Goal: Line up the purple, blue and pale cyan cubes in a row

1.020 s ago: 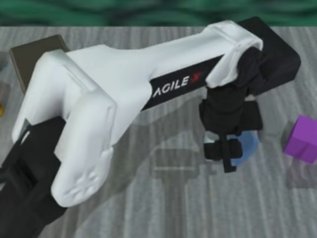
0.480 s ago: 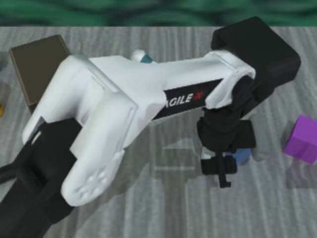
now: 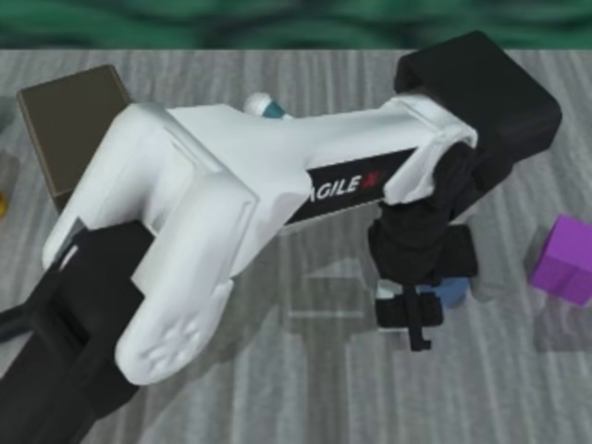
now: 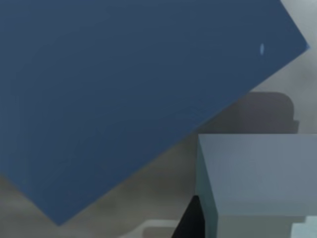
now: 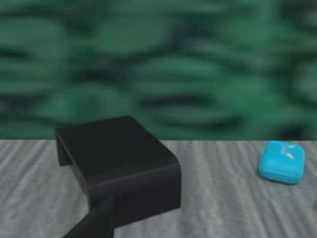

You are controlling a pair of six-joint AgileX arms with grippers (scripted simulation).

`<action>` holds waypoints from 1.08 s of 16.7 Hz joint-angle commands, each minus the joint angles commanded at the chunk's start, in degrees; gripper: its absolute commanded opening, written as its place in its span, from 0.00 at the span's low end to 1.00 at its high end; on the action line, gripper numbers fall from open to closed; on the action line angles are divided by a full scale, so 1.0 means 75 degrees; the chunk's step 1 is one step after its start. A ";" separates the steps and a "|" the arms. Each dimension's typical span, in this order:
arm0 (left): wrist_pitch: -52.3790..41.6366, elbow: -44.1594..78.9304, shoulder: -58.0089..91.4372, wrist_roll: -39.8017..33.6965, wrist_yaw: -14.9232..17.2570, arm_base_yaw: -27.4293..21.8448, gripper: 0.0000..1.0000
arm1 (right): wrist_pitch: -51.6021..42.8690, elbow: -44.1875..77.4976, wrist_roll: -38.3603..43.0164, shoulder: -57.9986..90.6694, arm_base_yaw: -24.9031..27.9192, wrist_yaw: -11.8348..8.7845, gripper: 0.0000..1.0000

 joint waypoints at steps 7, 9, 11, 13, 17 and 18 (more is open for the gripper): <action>0.0000 0.0000 0.0000 0.0000 0.0000 0.0000 1.00 | 0.0000 0.0000 0.0000 0.0000 0.0000 0.0000 1.00; 0.0000 0.0000 0.0000 0.0000 0.0000 0.0000 1.00 | 0.0000 0.0000 0.0000 0.0000 0.0000 0.0000 1.00; 0.0000 0.0000 0.0000 0.0000 0.0000 0.0000 1.00 | 0.0000 0.0000 0.0000 0.0000 0.0000 0.0000 1.00; 0.0000 0.0000 0.0000 0.0000 0.0000 0.0000 1.00 | 0.0000 0.0000 0.0000 0.0000 0.0000 0.0000 1.00; -0.0309 0.0287 -0.0061 -0.0012 -0.0011 0.0055 1.00 | 0.0000 0.0000 0.0000 0.0000 0.0000 0.0000 1.00; -0.0544 0.0476 -0.0108 -0.0021 -0.0013 0.0083 1.00 | 0.0000 0.0000 0.0000 0.0000 0.0000 0.0000 1.00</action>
